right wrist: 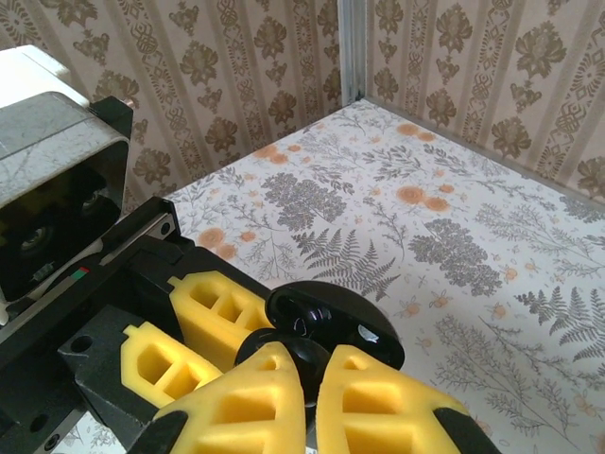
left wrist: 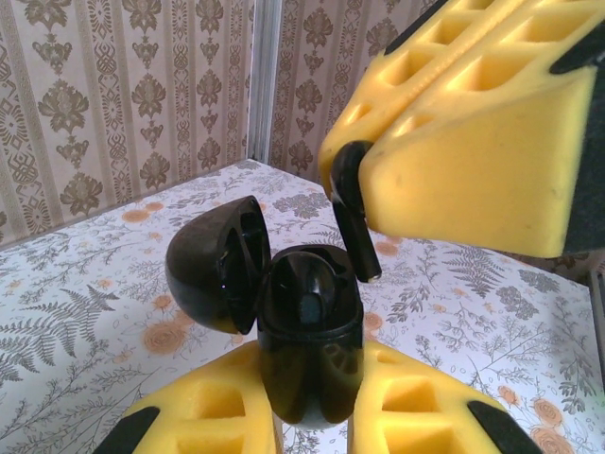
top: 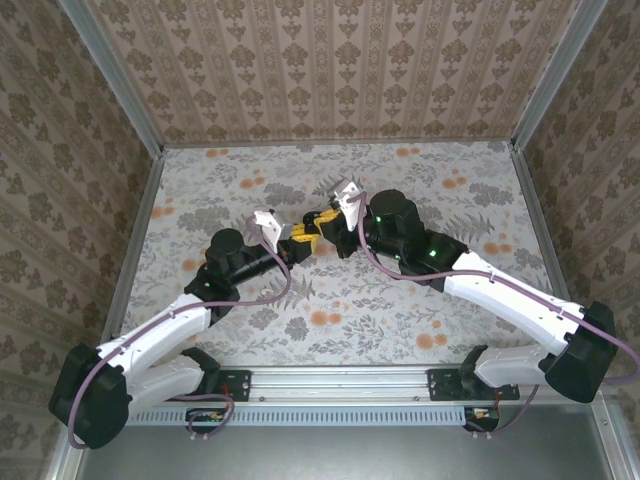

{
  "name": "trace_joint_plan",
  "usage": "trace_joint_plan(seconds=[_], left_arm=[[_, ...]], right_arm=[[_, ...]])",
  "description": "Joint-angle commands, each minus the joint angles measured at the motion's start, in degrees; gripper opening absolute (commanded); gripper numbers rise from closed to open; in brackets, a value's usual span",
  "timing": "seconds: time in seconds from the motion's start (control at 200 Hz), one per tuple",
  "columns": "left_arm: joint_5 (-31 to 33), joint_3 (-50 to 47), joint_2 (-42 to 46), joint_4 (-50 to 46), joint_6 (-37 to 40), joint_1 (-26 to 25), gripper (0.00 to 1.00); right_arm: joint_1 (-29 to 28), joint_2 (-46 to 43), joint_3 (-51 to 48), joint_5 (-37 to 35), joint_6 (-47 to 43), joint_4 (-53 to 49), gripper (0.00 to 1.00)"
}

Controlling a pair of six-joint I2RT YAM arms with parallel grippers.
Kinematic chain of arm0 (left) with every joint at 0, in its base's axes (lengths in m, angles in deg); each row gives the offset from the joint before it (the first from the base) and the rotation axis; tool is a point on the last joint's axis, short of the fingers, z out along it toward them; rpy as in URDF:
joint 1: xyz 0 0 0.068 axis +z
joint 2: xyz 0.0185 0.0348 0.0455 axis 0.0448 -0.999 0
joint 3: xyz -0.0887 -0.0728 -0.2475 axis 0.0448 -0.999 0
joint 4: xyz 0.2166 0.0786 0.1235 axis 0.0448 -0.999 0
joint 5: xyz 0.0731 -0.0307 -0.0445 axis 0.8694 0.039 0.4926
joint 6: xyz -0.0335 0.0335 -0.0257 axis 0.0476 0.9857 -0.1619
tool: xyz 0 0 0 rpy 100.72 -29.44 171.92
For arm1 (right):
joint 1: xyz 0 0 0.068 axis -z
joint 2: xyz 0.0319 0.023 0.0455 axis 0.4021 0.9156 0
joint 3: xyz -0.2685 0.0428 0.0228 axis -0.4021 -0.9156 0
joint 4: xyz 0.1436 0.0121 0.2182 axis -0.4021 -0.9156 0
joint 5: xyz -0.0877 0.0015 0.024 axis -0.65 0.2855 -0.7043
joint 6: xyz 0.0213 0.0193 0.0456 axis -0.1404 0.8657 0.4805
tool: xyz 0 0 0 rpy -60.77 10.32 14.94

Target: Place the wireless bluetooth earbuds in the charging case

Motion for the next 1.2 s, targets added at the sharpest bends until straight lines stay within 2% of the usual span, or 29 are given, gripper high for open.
trace_joint_plan(seconds=[0.0, 0.845, 1.195], left_arm=[[-2.1, 1.1, 0.2, 3.1, -0.7, -0.4, 0.0], [-2.7, 0.8, 0.0, 3.3, -1.2, -0.5, 0.0], [-2.3, 0.9, 0.5, 3.2, -1.9, -0.4, 0.0]], right_arm=[[-0.4, -1.1, 2.0, -2.0, -1.0, -0.1, 0.07], [-0.2, 0.5, 4.1, -2.3, -1.4, -0.2, 0.07], [-0.3, 0.1, 0.8, -1.1, -0.9, 1.2, 0.07]])
